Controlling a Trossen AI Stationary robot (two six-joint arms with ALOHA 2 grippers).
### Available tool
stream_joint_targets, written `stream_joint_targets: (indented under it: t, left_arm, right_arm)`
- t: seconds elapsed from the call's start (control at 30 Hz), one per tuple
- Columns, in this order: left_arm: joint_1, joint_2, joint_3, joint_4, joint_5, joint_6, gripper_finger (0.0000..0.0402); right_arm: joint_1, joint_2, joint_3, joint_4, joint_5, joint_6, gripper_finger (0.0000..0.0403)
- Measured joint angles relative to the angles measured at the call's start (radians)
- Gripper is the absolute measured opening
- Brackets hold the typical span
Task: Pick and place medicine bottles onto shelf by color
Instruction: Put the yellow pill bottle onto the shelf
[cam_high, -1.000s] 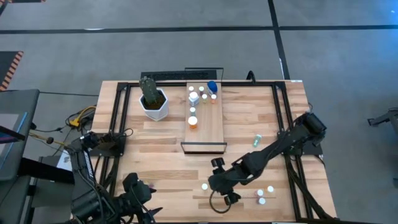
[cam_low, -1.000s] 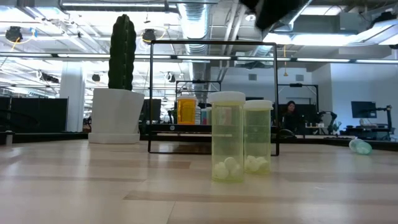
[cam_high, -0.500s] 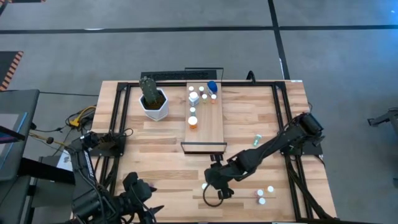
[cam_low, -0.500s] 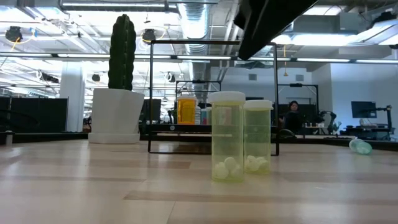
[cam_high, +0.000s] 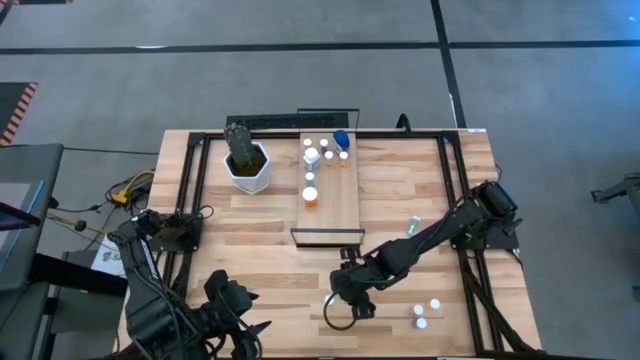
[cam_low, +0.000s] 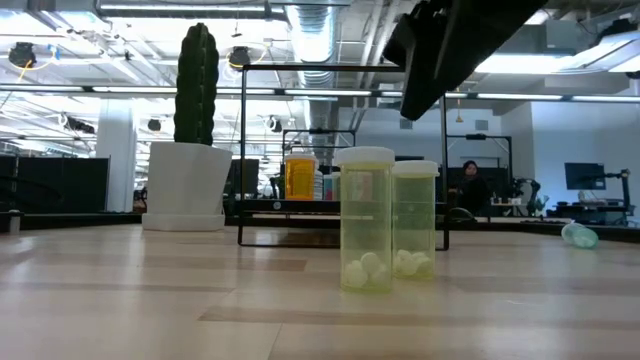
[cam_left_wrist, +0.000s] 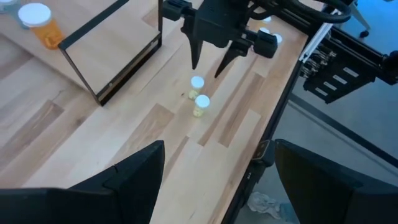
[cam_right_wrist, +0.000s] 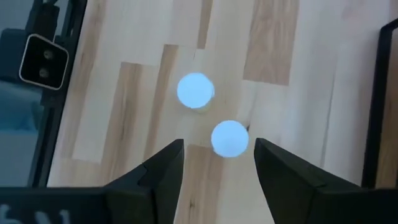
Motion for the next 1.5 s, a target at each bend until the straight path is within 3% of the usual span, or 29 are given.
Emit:
stream_joint_targets:
  t: [0.57,1.5]
  left_arm:
    - [0.008,-0.001,0.0,0.0,0.002,0.002,0.0286]
    - [0.008,-0.001,0.0,0.0,0.004,0.011,0.0286]
  right_arm:
    - [-0.019,0.082,0.0,0.02,0.033,-0.017,0.0225]
    - [-0.036,0.085,0.0,0.028,0.03,-0.016,0.0225]
